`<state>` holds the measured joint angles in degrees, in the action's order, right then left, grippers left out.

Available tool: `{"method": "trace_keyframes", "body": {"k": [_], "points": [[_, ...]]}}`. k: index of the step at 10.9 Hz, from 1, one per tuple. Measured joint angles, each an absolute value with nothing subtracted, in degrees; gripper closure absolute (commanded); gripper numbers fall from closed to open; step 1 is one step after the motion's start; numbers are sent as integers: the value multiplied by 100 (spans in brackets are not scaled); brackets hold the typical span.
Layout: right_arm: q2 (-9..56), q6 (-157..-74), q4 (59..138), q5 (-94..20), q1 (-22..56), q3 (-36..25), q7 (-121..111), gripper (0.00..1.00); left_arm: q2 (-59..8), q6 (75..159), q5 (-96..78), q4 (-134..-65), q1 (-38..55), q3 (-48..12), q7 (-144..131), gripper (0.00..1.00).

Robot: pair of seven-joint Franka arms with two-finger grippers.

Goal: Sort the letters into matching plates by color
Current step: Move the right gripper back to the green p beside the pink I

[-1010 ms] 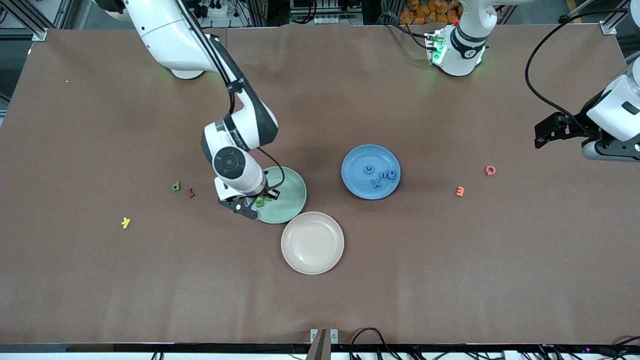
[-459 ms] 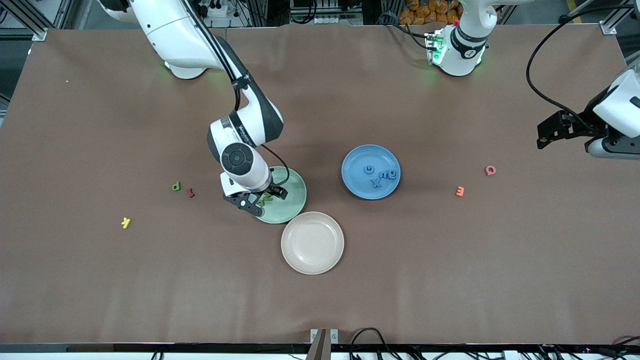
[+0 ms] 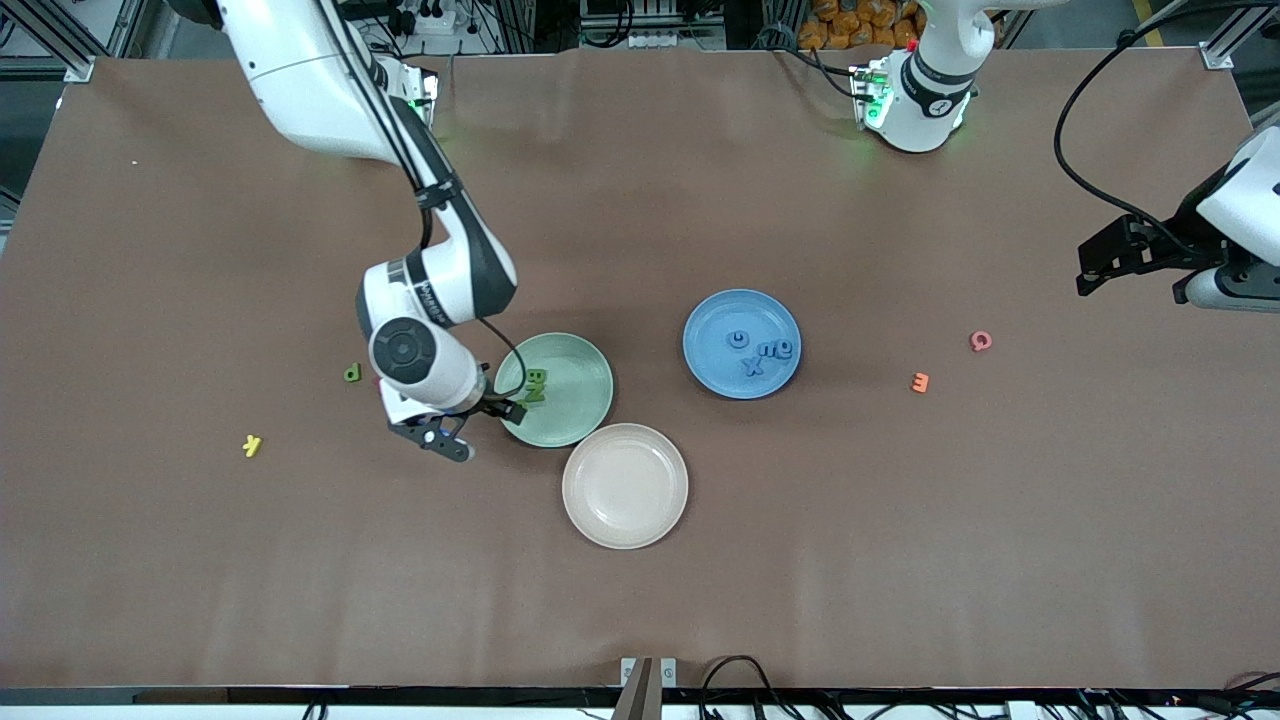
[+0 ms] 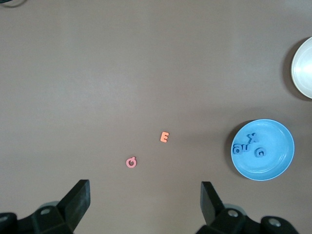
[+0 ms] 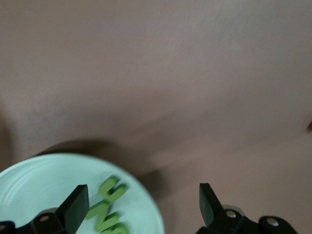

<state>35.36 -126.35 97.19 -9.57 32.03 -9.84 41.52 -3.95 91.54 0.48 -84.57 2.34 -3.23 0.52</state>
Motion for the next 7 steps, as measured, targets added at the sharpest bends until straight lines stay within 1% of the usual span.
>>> {"method": "trace_keyframes", "body": {"k": [4,7], "points": [[3459,-12582,9863,-788,2637,-1027,2292,0,-355,9195,-4,-8660,198,-319,53,0],[3148,-12593,10221,-559,2320,-1035,1150,0,-216,9413,-7,-8923,191,-318,54,0]]}}
